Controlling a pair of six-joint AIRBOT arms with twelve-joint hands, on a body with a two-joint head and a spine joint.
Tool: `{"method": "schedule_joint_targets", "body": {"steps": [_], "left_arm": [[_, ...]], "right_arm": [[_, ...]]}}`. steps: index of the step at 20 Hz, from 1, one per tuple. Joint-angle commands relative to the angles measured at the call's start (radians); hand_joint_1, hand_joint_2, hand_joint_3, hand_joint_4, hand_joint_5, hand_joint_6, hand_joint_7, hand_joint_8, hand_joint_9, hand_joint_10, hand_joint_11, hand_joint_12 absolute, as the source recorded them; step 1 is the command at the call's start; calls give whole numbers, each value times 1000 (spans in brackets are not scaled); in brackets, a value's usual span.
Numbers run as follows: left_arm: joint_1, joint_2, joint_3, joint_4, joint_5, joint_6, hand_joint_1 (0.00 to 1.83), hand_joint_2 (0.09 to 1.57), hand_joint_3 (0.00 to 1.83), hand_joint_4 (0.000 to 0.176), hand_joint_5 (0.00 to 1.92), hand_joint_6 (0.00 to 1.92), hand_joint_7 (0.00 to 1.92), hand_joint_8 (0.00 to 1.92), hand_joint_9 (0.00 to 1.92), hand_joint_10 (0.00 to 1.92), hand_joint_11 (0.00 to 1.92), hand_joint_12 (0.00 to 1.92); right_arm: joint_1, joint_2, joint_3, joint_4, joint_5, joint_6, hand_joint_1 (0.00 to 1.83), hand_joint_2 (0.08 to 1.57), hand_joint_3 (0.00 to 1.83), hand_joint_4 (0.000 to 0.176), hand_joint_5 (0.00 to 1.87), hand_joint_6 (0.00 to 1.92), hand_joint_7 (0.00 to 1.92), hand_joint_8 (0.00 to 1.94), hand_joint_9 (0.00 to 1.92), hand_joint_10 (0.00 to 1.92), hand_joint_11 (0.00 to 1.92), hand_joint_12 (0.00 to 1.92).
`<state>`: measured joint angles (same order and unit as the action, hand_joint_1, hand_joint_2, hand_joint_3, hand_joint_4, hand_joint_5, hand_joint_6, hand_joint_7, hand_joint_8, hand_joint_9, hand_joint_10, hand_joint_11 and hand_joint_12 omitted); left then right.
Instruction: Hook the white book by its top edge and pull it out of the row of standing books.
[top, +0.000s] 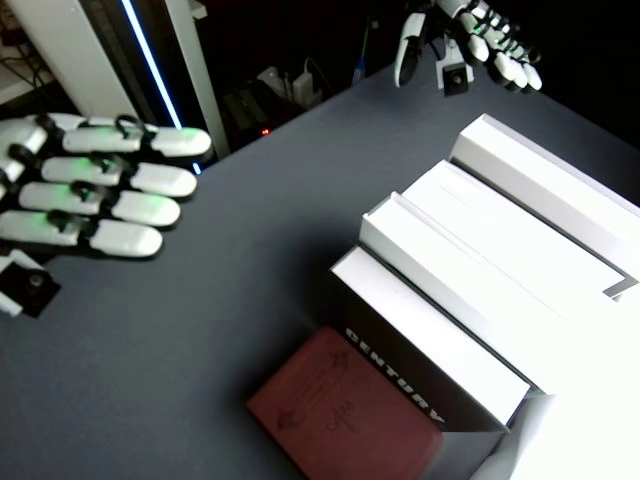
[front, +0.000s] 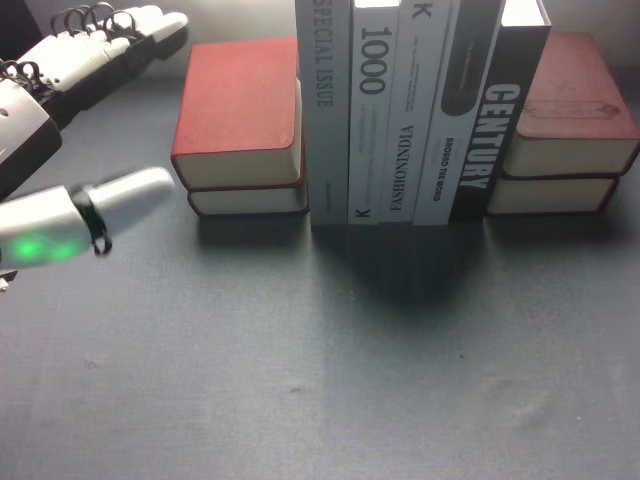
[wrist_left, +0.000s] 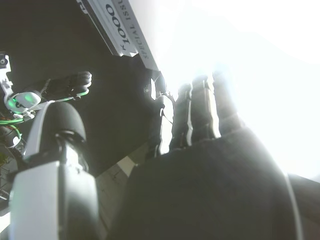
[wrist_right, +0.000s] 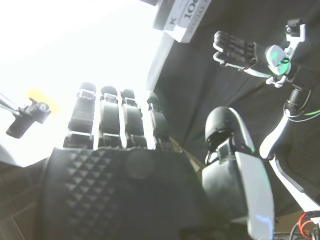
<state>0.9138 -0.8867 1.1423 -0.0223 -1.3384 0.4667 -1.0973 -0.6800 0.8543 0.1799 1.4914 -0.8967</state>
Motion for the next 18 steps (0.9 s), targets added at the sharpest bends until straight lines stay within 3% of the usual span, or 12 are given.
{"method": "schedule_joint_targets", "body": {"steps": [1, 5, 6, 9, 11, 12, 15, 16, 18], "left_arm": [[-9, 1, 5, -26, -120, -4, 284, 1410, 10, 0, 98, 1, 0, 0, 0, 0, 0, 273], [-9, -5, 5, -27, -115, -5, 309, 1409, 0, 0, 28, 0, 0, 0, 0, 0, 0, 159], [-9, -11, 8, -27, -111, -4, 319, 1407, 0, 0, 24, 2, 0, 0, 0, 0, 0, 57], [-6, -10, 9, -29, -111, -4, 348, 1411, 1, 0, 13, 0, 0, 0, 0, 0, 0, 0], [3, -10, 10, -33, -111, -4, 375, 1407, 0, 0, 27, 5, 0, 0, 0, 0, 0, 0], [5, -11, 11, -34, -110, -4, 380, 1407, 0, 0, 27, 4, 0, 0, 0, 0, 0, 0], [12, -10, 11, -34, -107, -6, 358, 1408, 0, 0, 41, 7, 0, 0, 0, 0, 0, 0], [14, -10, 12, -34, -105, -6, 337, 1406, 0, 0, 47, 7, 0, 0, 0, 0, 0, 0], [14, -12, 14, -35, -102, -6, 365, 1408, 0, 0, 57, 8, 0, 0, 0, 0, 0, 0]], "right_arm": [[12, -1, 6, 18, 126, -1, 129, 1297, 27, 120, 0, 0, 0, 0, 0, 0, 0, 0], [27, -14, 14, 23, 120, -1, 158, 1320, 22, 138, 3, 1, 0, 0, 0, 0, 0, 0], [46, -24, 24, 23, 109, -1, 137, 1325, 19, 146, 10, 4, 0, 0, 0, 0, 0, 0], [149, -59, 63, 1, 19, -1, 50, 1314, 6, 173, 39, 12, 0, 0, 0, 0, 0, 0], [241, -100, 105, -17, -69, -1, 5, 1336, 11, 164, 32, 7, 0, 0, 0, 0, 0, 0], [282, -120, 126, -24, -111, -2, 0, 1331, 8, 151, 39, 10, 0, 0, 0, 0, 0, 0], [379, -178, 180, -27, -209, -14, 107, 1325, 1, 148, 66, 18, 0, 0, 0, 0, 0, 0], [405, -196, 196, -27, -231, -20, 104, 1328, 2, 154, 71, 19, 0, 0, 0, 0, 0, 0], [460, -227, 222, -28, -280, -45, 133, 1362, 14, 127, 99, 29, 0, 0, 0, 0, 0, 0]]}}
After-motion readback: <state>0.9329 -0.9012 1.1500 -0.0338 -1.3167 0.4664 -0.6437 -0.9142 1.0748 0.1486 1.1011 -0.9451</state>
